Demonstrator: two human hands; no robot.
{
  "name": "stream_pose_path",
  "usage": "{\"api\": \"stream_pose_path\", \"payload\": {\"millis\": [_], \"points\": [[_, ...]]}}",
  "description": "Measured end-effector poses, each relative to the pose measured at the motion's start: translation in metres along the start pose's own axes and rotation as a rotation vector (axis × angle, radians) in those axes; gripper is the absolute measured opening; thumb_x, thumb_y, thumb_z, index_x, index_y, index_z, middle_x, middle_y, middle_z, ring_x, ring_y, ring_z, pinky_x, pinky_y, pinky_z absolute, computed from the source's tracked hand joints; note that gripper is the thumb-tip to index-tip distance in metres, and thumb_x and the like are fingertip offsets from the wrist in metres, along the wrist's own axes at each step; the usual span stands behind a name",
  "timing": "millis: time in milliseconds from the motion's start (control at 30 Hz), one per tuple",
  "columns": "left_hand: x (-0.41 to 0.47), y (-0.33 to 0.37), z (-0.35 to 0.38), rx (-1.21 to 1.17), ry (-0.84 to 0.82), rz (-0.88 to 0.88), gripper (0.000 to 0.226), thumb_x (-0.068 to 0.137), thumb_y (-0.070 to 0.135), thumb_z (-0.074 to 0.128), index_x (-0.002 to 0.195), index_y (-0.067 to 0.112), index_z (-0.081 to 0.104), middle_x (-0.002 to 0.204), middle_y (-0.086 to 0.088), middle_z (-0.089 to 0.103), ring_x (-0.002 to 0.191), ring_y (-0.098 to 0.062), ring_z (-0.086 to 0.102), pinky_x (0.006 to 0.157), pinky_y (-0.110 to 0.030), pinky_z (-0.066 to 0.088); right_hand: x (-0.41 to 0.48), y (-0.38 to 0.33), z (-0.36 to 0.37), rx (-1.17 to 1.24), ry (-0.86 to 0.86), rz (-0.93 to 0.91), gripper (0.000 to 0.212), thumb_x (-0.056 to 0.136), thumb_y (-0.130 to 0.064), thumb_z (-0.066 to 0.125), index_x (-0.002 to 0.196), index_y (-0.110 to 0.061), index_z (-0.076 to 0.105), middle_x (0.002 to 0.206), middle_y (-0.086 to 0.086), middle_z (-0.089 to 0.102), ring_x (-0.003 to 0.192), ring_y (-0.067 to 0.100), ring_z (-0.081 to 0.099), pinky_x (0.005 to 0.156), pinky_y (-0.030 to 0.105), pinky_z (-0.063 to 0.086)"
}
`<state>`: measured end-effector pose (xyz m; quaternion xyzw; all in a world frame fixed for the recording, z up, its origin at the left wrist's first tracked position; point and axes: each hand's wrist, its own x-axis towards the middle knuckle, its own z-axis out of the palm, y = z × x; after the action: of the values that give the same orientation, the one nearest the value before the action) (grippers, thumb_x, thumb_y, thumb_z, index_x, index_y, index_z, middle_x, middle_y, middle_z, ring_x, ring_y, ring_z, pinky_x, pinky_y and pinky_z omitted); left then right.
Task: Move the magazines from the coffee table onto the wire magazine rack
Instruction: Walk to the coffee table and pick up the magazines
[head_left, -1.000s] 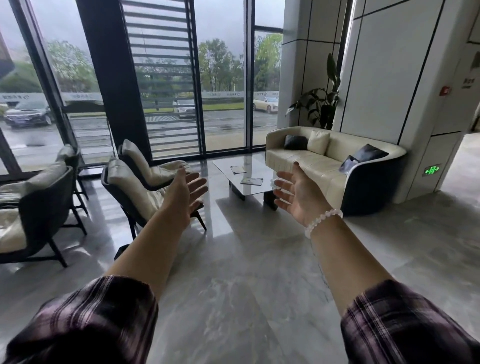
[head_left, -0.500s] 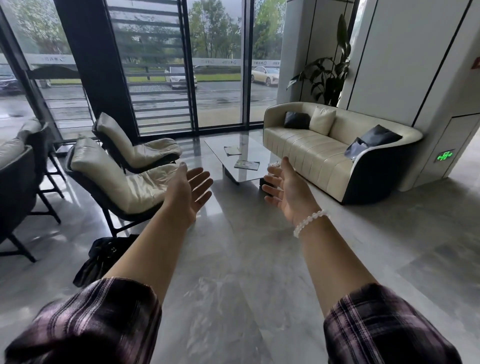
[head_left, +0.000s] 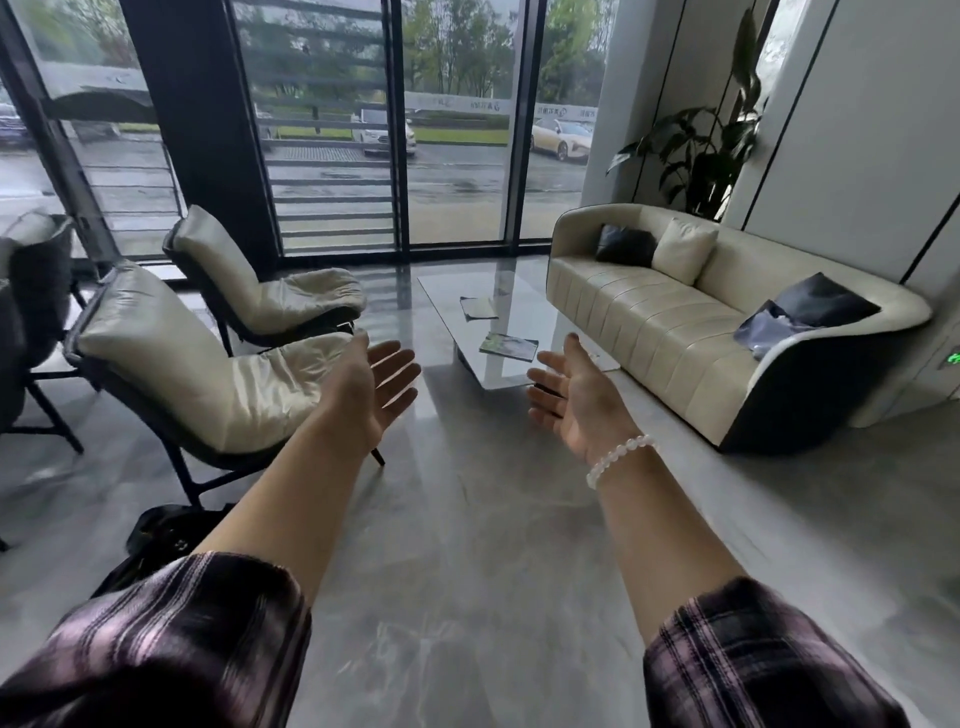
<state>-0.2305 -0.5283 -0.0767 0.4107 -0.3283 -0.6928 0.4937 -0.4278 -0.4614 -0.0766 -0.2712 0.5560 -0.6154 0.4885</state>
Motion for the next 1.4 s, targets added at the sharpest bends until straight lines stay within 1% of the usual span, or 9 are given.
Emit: {"api": "stream_pose_path", "payload": {"millis": [167,300,433,633,700,833,1033,1200,1400], "points": [[0.141,0.01,0.008,-0.012,-0.034,-0.052,0.049,0.097,0.046,0.026,0.11,0.011,0.057,0.103,-0.003,0.066,0.093,-0.016,0.062,0.074,-0.032,0.047,0.137,0.0,0.029,-0.005,0.009,0.005,0.046,0.095,-0.054,0.033,0.099,-0.016,0.06,0.117,0.01,0.058,0.092,0.023,0.055,0.082,0.039,0.046],[0.261,0.034,0.026,-0.007,-0.049,-0.11,0.048,0.097,0.047,0.026,0.098,0.013,0.059,0.099,-0.002,0.066,0.09,-0.016,0.062,0.075,-0.032,0.047,0.25,-0.017,0.058,0.025,0.034,0.039,0.05,0.095,-0.054,0.032,0.107,-0.015,0.059,0.116,0.008,0.058,0.103,0.026,0.054,0.085,0.041,0.044],[0.36,0.061,0.051,0.058,-0.047,-0.125,0.045,0.096,0.048,0.031,0.098,0.013,0.06,0.098,-0.001,0.067,0.087,-0.015,0.064,0.068,-0.031,0.048,0.338,-0.037,0.078,0.077,0.046,0.041,0.048,0.094,-0.055,0.033,0.1,-0.016,0.061,0.102,0.005,0.061,0.091,0.022,0.056,0.08,0.038,0.044],[0.5,0.073,0.081,0.165,-0.044,-0.114,0.042,0.096,0.045,0.032,0.096,0.014,0.061,0.095,-0.001,0.068,0.087,-0.016,0.065,0.071,-0.032,0.05,0.477,-0.05,0.08,0.082,0.106,0.052,0.051,0.094,-0.055,0.033,0.11,-0.015,0.061,0.109,0.006,0.062,0.102,0.025,0.056,0.09,0.042,0.044],[0.554,0.075,0.089,0.19,-0.041,-0.1,0.041,0.096,0.044,0.032,0.096,0.014,0.061,0.095,-0.001,0.068,0.089,-0.016,0.065,0.074,-0.033,0.05,0.531,-0.051,0.084,0.056,0.096,0.056,0.05,0.094,-0.055,0.033,0.107,-0.016,0.061,0.108,0.005,0.064,0.101,0.024,0.058,0.093,0.042,0.044],[0.662,0.083,0.114,0.21,-0.05,-0.058,0.039,0.097,0.042,0.033,0.101,0.015,0.061,0.096,0.0,0.068,0.09,-0.016,0.065,0.074,-0.032,0.05,0.651,-0.062,0.091,0.022,0.081,0.039,0.05,0.095,-0.053,0.033,0.112,-0.014,0.059,0.11,0.006,0.065,0.097,0.024,0.061,0.084,0.039,0.049],[0.815,0.119,0.154,0.243,-0.049,-0.015,0.041,0.098,0.042,0.03,0.11,0.017,0.059,0.1,0.002,0.068,0.092,-0.015,0.065,0.073,-0.031,0.05,0.823,-0.105,0.117,-0.059,0.056,0.064,0.049,0.095,-0.053,0.033,0.113,-0.014,0.058,0.109,0.005,0.065,0.098,0.023,0.061,0.093,0.043,0.046],[0.922,0.137,0.166,0.245,-0.068,-0.02,0.042,0.097,0.044,0.029,0.114,0.017,0.057,0.105,0.0,0.067,0.096,-0.016,0.064,0.082,-0.033,0.05,0.931,-0.131,0.137,-0.111,0.014,0.06,0.043,0.095,-0.052,0.034,0.106,-0.019,0.058,0.101,0.001,0.065,0.09,0.019,0.062,0.098,0.045,0.046],[1.063,0.124,0.195,0.289,-0.122,-0.104,0.038,0.098,0.041,0.029,0.113,0.019,0.056,0.103,0.001,0.066,0.092,-0.015,0.064,0.074,-0.031,0.05,1.051,-0.12,0.133,-0.146,0.097,0.118,0.047,0.096,-0.051,0.034,0.119,-0.017,0.055,0.108,0.005,0.063,0.097,0.023,0.06,0.1,0.046,0.044]]}}
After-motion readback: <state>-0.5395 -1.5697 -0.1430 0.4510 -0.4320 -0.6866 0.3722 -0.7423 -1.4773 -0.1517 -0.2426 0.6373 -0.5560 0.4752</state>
